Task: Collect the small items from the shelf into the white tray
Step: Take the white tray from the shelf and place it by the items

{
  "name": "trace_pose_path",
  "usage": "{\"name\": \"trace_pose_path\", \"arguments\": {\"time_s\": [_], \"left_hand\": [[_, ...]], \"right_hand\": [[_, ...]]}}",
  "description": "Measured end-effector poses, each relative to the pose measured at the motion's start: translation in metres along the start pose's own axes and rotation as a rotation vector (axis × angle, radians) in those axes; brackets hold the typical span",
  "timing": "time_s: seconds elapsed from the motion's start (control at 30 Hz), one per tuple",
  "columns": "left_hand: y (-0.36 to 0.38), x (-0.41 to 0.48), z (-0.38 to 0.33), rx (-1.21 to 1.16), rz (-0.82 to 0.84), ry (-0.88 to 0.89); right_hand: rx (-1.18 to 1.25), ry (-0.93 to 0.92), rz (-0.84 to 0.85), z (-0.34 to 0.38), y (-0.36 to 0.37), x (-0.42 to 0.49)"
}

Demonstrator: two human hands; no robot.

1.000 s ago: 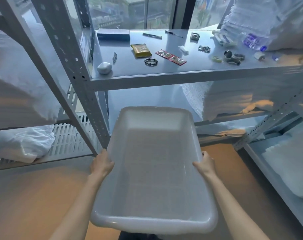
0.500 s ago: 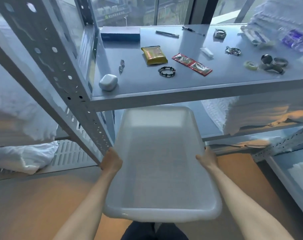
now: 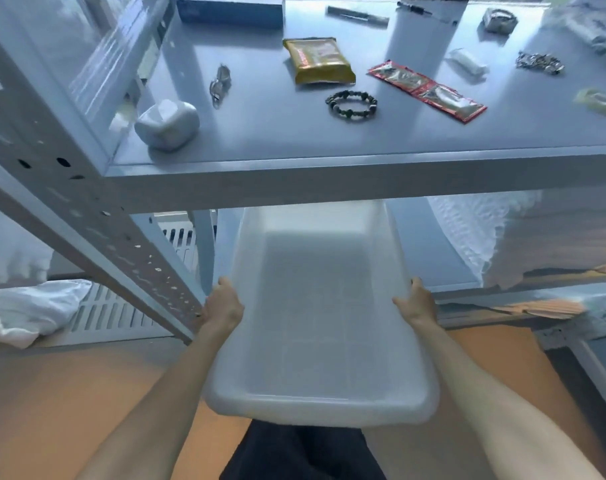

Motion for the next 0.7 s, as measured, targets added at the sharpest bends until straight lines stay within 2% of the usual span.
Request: {"name": "trace_pose_path", "arguments": {"time_s": [0.3, 0.47, 0.57, 0.7], "left_hand": [[0.017, 0.071, -0.04, -0.03, -0.109, -0.016], [0.015, 0.096, -0.06, -0.026, -0.081, 0.018], [-0.005, 0.078, -0.071, 0.07, -0.138, 0.068], [-0.023, -0.004, -0.078, 0.177, -0.131, 0.189]], "right_hand": [[-0.019, -0.041, -0.007, 0.004, 0.026, 0.09], [-0.023, -0.051, 0.039, 0.021, 0.022, 0.118], [-0.046, -0.114, 0.04, 0.042, 0.009, 0.099], [-0.045, -0.193, 0.017, 0.076, -0.023, 0.031]]}}
Point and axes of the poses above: each hand's wrist, its own x-axis towards the middle knuckle, its own y-axis out of the palm, z = x × y, the point moved 10 cm from there along x, towards the middle knuckle, and after that the axes turned 11 degrees about -y, right-handed, at the moved point
